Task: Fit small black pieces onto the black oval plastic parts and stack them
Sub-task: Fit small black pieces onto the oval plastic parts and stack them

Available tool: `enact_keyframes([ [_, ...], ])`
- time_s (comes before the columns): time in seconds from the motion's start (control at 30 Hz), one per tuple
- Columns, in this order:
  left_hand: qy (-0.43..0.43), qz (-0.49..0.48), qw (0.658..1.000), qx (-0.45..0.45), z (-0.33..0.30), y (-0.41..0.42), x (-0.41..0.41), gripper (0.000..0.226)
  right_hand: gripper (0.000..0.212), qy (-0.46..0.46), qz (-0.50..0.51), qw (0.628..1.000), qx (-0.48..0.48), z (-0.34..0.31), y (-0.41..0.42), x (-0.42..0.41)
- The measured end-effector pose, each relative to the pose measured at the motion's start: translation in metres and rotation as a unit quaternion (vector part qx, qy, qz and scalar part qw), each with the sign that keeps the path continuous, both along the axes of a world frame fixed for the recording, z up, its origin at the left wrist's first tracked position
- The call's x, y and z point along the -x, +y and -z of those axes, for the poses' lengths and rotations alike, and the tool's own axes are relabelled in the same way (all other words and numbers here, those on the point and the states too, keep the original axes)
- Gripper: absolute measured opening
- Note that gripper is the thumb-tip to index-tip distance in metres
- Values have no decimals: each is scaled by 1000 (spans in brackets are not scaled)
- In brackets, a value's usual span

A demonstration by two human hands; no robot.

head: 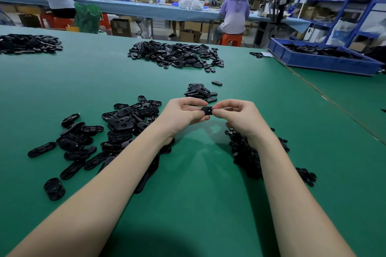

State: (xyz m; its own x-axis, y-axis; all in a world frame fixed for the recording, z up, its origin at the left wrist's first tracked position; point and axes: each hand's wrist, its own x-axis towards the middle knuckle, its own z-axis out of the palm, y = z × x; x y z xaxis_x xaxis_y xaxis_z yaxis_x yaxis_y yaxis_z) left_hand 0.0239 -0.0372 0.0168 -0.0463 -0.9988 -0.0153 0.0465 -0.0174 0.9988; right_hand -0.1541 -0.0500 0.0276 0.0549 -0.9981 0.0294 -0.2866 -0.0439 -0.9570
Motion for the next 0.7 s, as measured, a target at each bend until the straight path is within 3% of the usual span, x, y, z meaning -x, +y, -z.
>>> enact_keyframes([
  [0.7,-17,22,1000,14,-3,3,0,23,12,16,45,998,-31,2,-1,-4],
])
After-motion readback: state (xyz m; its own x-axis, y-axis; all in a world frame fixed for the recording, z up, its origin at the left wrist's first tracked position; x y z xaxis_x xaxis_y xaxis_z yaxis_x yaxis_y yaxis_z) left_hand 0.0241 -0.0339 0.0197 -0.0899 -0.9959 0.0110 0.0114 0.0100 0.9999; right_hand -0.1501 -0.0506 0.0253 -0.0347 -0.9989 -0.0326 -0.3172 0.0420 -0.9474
